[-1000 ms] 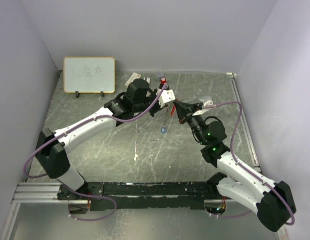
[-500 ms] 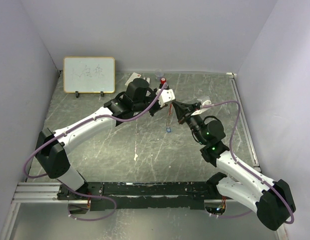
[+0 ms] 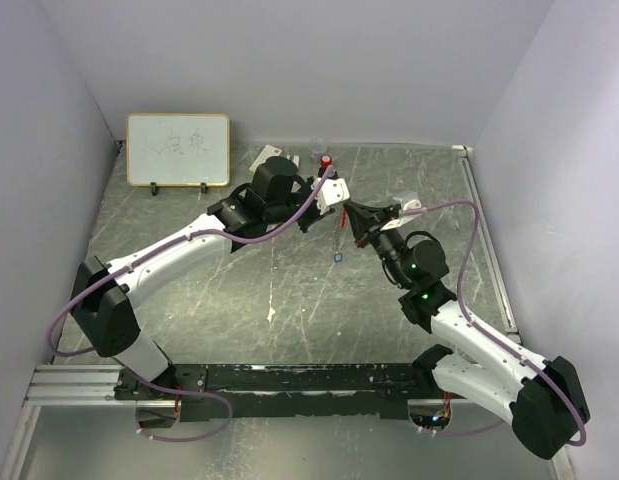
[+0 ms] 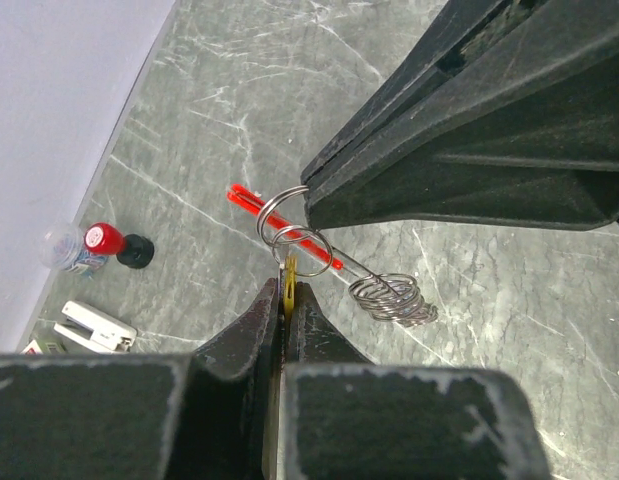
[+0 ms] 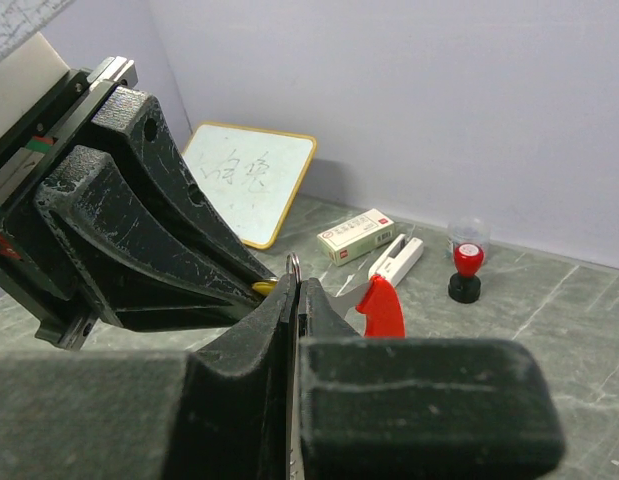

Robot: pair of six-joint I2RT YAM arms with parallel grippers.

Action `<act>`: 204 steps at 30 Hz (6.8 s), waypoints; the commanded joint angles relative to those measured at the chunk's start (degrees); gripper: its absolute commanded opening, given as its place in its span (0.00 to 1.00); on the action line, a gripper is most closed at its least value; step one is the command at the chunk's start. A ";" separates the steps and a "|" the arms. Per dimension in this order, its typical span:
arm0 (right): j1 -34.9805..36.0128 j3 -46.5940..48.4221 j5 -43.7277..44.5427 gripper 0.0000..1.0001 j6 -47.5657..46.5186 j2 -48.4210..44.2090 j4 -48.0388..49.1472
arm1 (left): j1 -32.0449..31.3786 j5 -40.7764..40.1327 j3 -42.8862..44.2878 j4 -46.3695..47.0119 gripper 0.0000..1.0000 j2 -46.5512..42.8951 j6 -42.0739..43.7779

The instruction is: Put the keys on the keyring

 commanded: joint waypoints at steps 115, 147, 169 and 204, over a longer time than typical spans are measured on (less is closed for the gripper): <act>0.01 -2.04 2.35 0.00 -2.62 -4.04 9.61 | 1.19 9.95 7.51 -6.10 0.07 4.51 6.19; 0.01 -1.05 -4.07 0.00 -7.06 -6.33 2.33 | 1.36 10.13 9.83 -7.49 0.07 5.04 7.78; 0.02 -2.04 -3.74 0.00 -7.13 -7.91 0.23 | 3.00 5.49 2.89 0.11 0.07 0.06 11.03; 0.01 -0.08 -5.21 0.00 -8.67 -9.27 -5.19 | 5.01 16.40 -10.00 19.43 0.07 -1.18 41.46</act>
